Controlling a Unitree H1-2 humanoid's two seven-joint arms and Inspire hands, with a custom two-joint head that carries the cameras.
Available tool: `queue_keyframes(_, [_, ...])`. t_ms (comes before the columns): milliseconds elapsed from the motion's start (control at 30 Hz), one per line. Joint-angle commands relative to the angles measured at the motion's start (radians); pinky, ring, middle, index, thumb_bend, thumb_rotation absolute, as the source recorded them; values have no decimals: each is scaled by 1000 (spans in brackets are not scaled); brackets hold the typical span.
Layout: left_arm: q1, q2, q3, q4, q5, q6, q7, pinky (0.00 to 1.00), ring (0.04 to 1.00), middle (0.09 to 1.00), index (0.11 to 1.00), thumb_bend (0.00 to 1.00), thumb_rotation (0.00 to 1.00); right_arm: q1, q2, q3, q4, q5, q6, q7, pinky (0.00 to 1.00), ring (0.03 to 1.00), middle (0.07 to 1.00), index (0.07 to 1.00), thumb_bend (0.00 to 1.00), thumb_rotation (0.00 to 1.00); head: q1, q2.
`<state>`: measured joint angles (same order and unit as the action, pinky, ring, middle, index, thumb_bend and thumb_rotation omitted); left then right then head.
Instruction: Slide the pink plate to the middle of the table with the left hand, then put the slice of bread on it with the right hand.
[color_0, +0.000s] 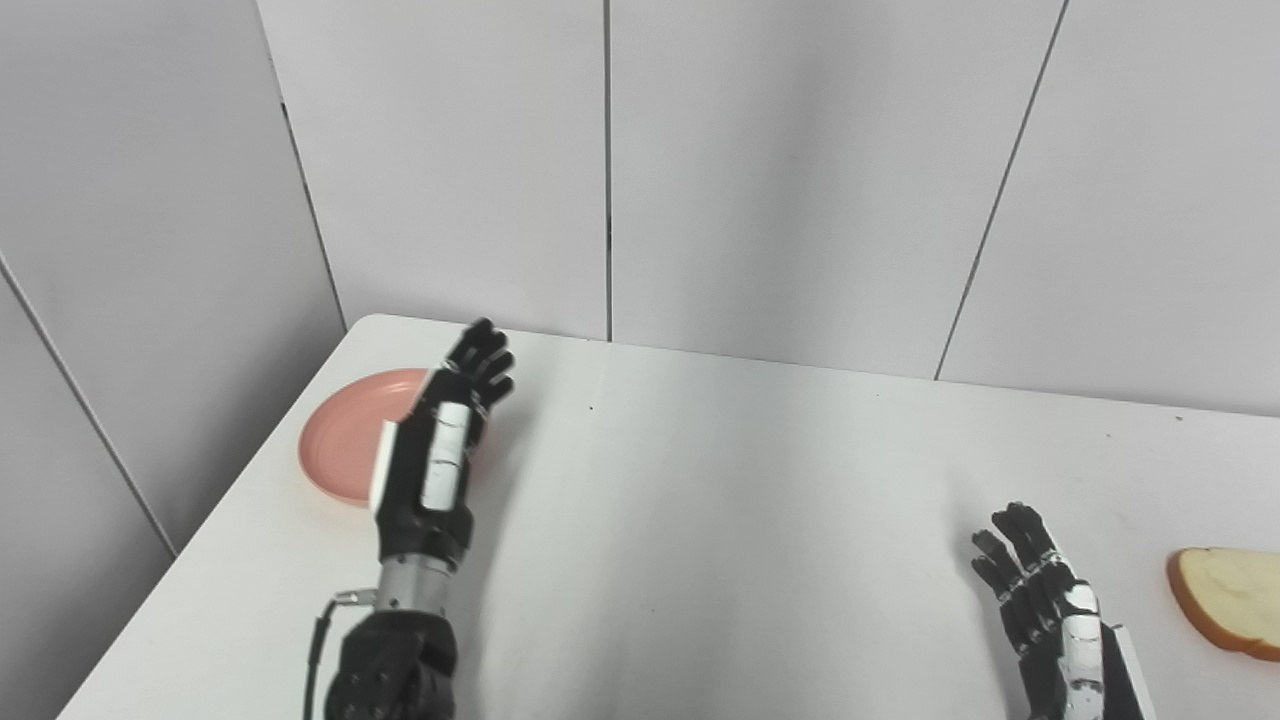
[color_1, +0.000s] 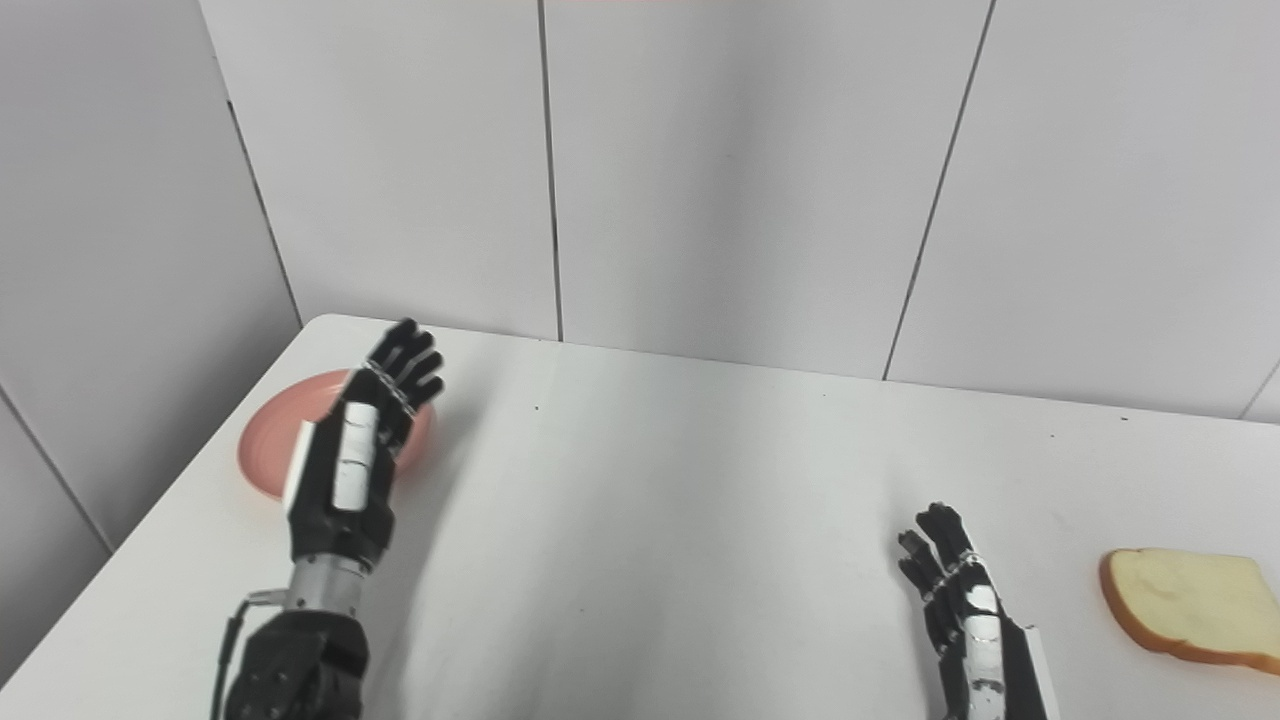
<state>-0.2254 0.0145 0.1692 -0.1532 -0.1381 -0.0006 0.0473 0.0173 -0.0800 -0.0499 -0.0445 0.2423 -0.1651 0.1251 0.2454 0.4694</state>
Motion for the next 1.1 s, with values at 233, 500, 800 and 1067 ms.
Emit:
queue_keyframes(233, [-184, 153, 91, 58, -31, 14, 4, 877, 857, 833, 781, 896, 828, 83, 3, -14, 152, 10, -31, 16, 918, 890, 915, 904, 755, 998, -5, -3])
queue_keyframes(500, [-285, 299, 135, 243, -79, -17, -51, 824, 850, 854, 847, 923, 832, 85, 5, -16, 151, 11, -35, 12, 919, 886, 904, 894, 759, 991, -6, -3])
queue_keyframes(800, [-346, 388, 174, 446, -110, -71, -89, 781, 862, 845, 844, 942, 810, 89, 2, -15, 144, 4, -35, 13, 909, 880, 886, 890, 771, 998, -7, 5])
queue_keyframes(1067, [-389, 444, 178, 636, -96, -172, -107, 767, 885, 873, 865, 906, 784, 96, 2, -15, 132, 0, -32, 12, 901, 875, 875, 883, 778, 993, -10, 10])
